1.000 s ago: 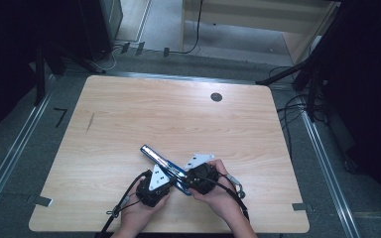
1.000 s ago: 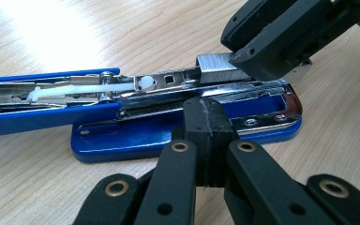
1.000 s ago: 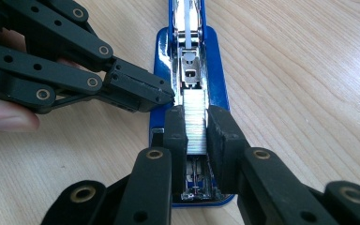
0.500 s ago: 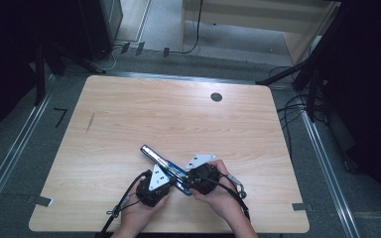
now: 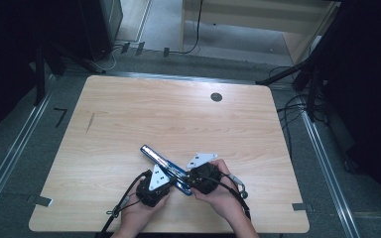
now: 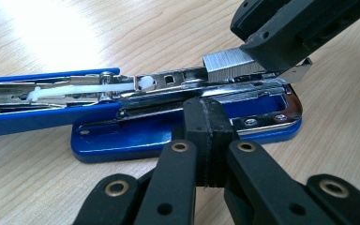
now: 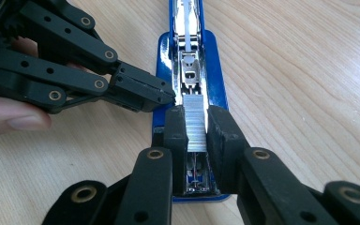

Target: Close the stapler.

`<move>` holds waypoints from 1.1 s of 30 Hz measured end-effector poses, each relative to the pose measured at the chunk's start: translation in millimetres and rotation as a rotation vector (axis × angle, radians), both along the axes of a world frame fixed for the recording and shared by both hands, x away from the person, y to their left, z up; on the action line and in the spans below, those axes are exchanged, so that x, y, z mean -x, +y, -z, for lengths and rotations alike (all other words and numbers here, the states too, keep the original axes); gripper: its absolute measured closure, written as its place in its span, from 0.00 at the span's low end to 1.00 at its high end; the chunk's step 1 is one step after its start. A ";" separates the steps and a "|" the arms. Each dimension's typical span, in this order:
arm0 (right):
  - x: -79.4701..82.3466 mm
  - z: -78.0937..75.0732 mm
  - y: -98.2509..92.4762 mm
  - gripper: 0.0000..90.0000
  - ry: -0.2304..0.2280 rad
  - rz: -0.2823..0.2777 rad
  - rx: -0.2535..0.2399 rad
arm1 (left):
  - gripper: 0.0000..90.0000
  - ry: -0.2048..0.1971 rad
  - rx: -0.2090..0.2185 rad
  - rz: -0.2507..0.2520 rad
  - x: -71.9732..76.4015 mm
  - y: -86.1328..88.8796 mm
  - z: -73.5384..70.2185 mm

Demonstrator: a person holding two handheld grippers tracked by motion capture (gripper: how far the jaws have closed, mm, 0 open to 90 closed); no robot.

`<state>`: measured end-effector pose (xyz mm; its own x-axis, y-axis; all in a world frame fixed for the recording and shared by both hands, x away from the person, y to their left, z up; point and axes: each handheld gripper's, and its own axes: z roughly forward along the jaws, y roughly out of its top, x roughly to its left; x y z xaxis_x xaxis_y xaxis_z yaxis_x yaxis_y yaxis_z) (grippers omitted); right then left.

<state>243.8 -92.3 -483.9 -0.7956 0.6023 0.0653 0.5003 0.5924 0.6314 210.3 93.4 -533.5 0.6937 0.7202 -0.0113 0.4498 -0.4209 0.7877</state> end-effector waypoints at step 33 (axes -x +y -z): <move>-0.9 3.2 1.5 0.89 0.013 -0.003 0.021 | 1.00 0.000 0.000 0.000 0.1 -0.1 0.0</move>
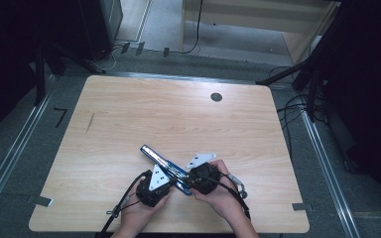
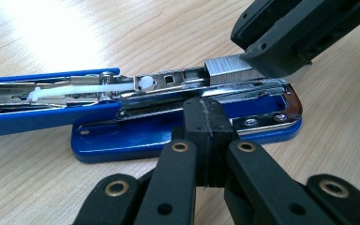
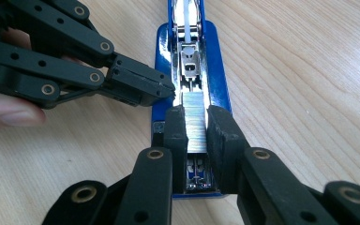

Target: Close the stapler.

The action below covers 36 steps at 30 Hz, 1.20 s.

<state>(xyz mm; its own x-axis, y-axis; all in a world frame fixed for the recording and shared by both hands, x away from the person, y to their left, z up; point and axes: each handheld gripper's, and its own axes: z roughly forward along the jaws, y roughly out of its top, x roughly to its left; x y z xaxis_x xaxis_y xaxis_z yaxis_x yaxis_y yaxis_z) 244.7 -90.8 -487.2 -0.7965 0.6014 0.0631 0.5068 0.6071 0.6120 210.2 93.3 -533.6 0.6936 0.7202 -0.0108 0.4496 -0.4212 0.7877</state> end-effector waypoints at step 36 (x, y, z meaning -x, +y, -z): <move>-6.8 10.5 10.5 1.00 -0.043 0.024 -0.072 | 1.00 0.000 -0.004 0.003 -0.1 0.4 -0.2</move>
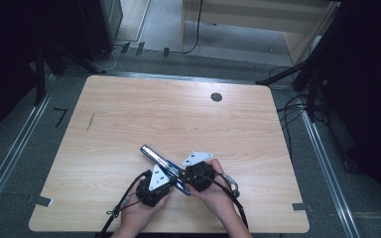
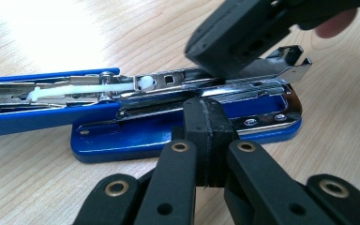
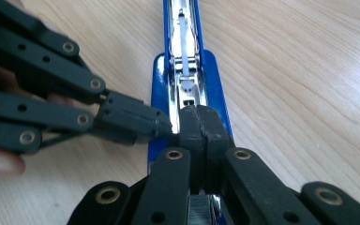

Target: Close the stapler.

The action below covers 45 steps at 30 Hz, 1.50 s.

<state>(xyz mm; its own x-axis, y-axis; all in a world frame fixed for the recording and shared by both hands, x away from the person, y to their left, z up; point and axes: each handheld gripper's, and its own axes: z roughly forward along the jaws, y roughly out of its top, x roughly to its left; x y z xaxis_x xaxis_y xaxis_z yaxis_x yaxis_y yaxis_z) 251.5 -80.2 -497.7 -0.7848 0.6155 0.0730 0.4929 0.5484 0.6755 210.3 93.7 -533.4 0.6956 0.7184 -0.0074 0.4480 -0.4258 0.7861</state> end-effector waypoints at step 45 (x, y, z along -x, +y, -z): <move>-15.9 -23.3 11.1 1.00 -0.026 0.024 -0.092 | 1.00 0.068 0.030 -0.205 -38.0 74.8 -6.0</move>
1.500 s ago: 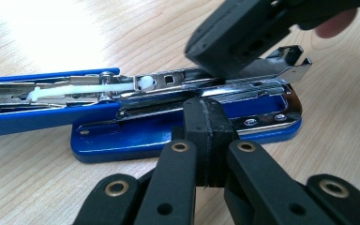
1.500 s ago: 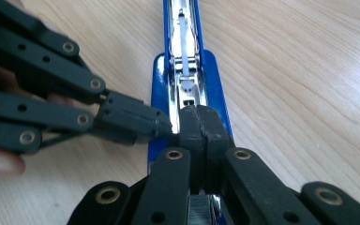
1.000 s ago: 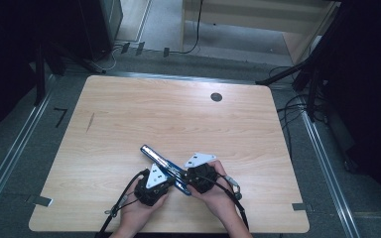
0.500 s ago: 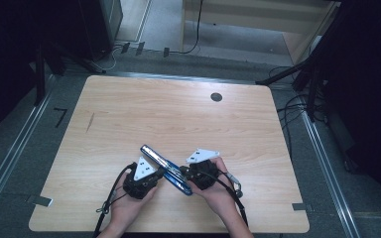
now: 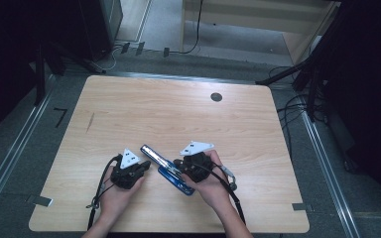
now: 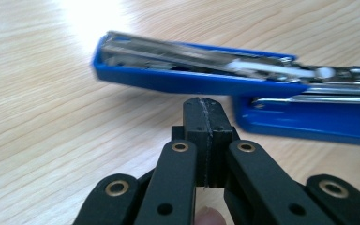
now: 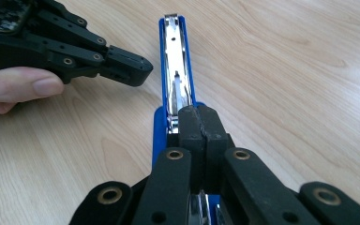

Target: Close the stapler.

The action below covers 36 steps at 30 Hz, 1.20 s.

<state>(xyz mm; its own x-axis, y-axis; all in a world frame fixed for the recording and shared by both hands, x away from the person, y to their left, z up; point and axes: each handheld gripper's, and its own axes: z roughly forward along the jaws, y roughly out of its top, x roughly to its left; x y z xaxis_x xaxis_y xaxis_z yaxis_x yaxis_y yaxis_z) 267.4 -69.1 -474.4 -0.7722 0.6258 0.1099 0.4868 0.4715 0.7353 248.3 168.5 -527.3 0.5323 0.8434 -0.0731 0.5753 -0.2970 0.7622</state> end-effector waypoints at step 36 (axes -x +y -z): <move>-28.8 16.7 58.3 1.00 0.008 -0.037 0.042 | 1.00 0.034 -0.006 -0.051 -18.8 6.3 4.6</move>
<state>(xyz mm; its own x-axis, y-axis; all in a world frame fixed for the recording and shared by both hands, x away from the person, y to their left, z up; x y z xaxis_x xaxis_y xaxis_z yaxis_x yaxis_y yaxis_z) 296.2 -10.8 -491.1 -0.7941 0.6009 0.0906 0.4745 0.5199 0.7103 267.2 174.7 -531.9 0.4855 0.8701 -0.0848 0.6151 -0.2711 0.7404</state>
